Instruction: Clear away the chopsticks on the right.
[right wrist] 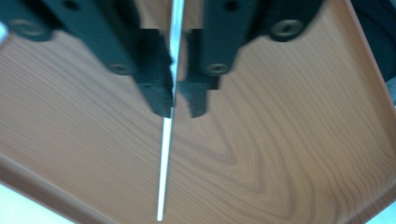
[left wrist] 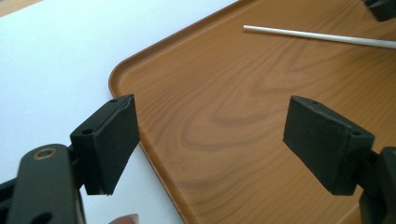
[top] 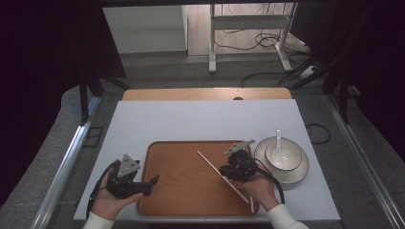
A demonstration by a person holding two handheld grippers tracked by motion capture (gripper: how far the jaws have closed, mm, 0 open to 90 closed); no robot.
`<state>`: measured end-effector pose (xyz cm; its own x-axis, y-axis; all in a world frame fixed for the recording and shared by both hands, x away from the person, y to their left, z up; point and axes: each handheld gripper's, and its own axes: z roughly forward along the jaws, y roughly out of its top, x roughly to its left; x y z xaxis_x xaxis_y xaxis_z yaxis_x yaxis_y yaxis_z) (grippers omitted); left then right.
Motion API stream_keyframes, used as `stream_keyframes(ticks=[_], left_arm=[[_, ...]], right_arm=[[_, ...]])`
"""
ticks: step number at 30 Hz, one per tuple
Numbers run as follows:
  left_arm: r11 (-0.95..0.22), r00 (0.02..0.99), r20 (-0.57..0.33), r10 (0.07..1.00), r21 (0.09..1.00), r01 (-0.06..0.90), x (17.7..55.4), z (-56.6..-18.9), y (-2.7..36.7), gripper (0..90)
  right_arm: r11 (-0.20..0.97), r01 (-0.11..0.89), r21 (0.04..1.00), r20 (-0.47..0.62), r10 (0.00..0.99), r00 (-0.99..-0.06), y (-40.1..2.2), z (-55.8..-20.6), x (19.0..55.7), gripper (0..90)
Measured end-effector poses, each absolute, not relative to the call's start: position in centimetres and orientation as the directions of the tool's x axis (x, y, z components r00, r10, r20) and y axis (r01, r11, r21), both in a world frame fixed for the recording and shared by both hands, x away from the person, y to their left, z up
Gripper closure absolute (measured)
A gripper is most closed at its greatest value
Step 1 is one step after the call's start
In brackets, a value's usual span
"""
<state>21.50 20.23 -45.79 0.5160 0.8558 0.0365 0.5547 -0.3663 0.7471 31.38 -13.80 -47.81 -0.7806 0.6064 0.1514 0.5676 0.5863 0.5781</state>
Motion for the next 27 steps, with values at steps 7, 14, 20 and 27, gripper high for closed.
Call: stream_keyframes(ticks=[7,14,20,27], left_arm=[[-0.362,0.511,0.037,0.859,0.750,0.554,21.5,-45.7,20.4,17.9],[-0.373,0.521,0.041,0.853,0.745,0.553,21.5,-45.8,20.1,17.9],[-0.368,0.518,0.038,0.855,0.746,0.554,21.6,-45.8,20.2,17.9],[-0.370,0.518,0.038,0.854,0.746,0.554,21.6,-45.9,20.2,17.9]], right_arm=[[0.582,0.593,0.556,0.206,0.595,-0.777,-12.4,-49.0,32.6,89.2],[0.581,0.611,0.539,0.220,0.603,-0.767,-12.2,-50.3,32.9,89.2],[0.577,0.620,0.532,0.212,0.618,-0.757,-12.5,-50.7,32.9,89.3],[0.551,0.647,0.527,0.195,0.662,-0.723,-13.6,-50.6,33.1,89.3]])
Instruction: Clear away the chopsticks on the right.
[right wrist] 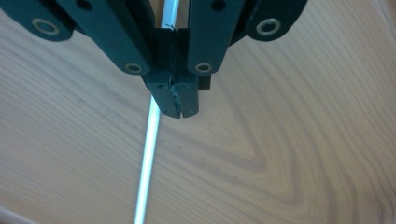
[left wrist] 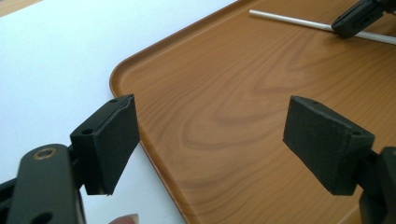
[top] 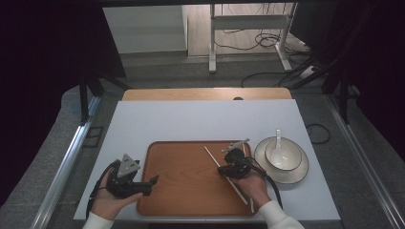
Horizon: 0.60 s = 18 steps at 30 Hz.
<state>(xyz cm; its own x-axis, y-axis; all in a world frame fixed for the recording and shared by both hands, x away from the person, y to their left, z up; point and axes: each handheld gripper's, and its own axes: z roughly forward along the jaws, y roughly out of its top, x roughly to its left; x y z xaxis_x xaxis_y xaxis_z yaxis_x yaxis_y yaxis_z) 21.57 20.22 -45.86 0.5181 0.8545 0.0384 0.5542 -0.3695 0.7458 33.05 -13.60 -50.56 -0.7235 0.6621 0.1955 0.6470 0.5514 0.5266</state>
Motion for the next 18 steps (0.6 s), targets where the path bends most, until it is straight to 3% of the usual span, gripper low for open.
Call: stream_keyframes(ticks=[18], left_arm=[[-0.371,0.515,0.043,0.856,0.744,0.555,21.5,-45.8,20.3,17.9]], right_arm=[[0.539,0.662,0.520,0.161,0.700,-0.696,-15.8,-50.0,32.4,89.3]])
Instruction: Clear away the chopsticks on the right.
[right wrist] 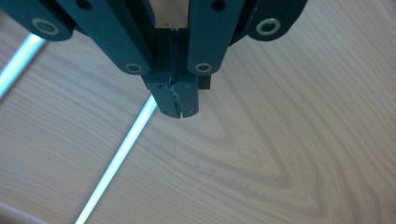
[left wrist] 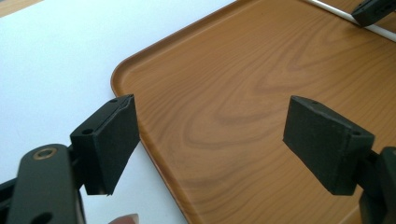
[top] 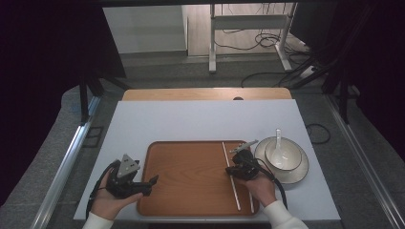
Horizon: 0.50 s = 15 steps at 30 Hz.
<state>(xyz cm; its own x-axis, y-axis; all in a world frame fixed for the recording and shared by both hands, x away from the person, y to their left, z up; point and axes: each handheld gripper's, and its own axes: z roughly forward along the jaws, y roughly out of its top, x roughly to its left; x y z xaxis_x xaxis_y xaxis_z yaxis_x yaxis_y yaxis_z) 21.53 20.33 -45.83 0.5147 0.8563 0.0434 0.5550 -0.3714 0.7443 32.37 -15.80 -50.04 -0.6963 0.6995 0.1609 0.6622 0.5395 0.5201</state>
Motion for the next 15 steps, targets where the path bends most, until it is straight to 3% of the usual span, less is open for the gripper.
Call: stream_keyframes(ticks=[15], left_arm=[[-0.374,0.514,0.047,0.856,0.743,0.555,21.5,-45.8,20.3,17.9]], right_arm=[[0.555,0.667,0.497,0.110,0.722,-0.683,-17.6,-49.8,31.3,89.2]])
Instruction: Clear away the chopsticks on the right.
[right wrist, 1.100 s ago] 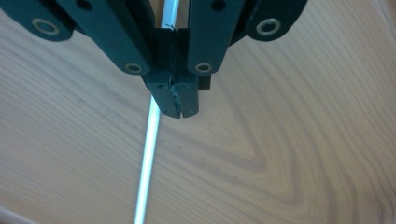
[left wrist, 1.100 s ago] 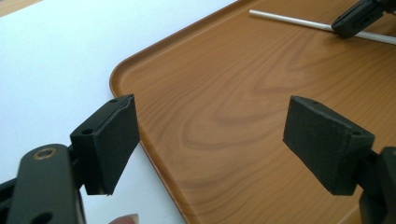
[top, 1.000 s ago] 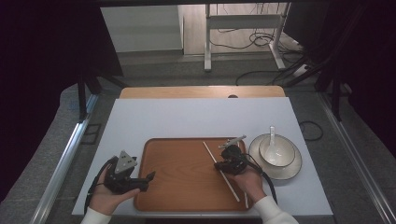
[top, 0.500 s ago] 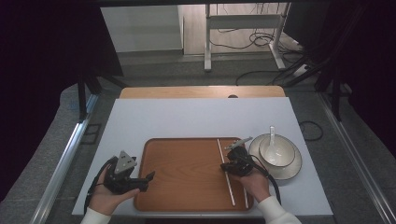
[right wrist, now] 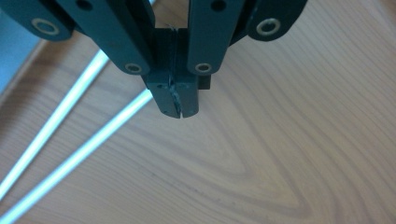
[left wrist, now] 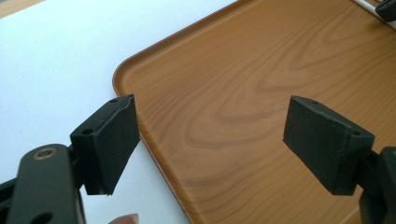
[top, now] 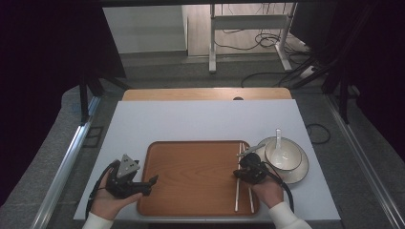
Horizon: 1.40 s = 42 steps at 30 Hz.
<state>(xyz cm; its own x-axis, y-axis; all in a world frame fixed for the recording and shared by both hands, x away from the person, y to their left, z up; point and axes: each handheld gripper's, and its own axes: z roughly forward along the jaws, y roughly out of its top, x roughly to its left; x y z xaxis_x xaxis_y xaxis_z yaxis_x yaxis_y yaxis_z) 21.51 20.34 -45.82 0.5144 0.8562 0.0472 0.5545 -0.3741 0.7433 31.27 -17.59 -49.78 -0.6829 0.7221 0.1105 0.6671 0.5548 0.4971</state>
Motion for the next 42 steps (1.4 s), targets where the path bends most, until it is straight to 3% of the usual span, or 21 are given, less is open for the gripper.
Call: stream_keyframes(ticks=[22,31,38,42], left_arm=[[-0.372,0.513,0.048,0.857,0.746,0.553,21.5,-45.8,20.4,17.9],[-0.370,0.512,0.047,0.858,0.747,0.552,21.5,-45.8,20.5,17.9],[-0.349,0.496,0.036,0.868,0.754,0.556,21.5,-45.8,21.4,17.9],[-0.333,0.482,0.030,0.876,0.760,0.558,21.4,-45.7,22.0,18.0]], right_arm=[[0.559,0.678,0.477,0.082,0.740,-0.668,-19.4,-49.4,30.7,89.3],[0.532,0.637,0.557,0.094,0.722,-0.685,-19.9,-47.4,30.3,89.3],[0.475,0.602,0.642,0.165,0.681,-0.714,-21.5,-45.4,30.4,88.6],[0.456,0.585,0.671,0.178,0.666,-0.724,-22.1,-44.6,30.4,82.0]])
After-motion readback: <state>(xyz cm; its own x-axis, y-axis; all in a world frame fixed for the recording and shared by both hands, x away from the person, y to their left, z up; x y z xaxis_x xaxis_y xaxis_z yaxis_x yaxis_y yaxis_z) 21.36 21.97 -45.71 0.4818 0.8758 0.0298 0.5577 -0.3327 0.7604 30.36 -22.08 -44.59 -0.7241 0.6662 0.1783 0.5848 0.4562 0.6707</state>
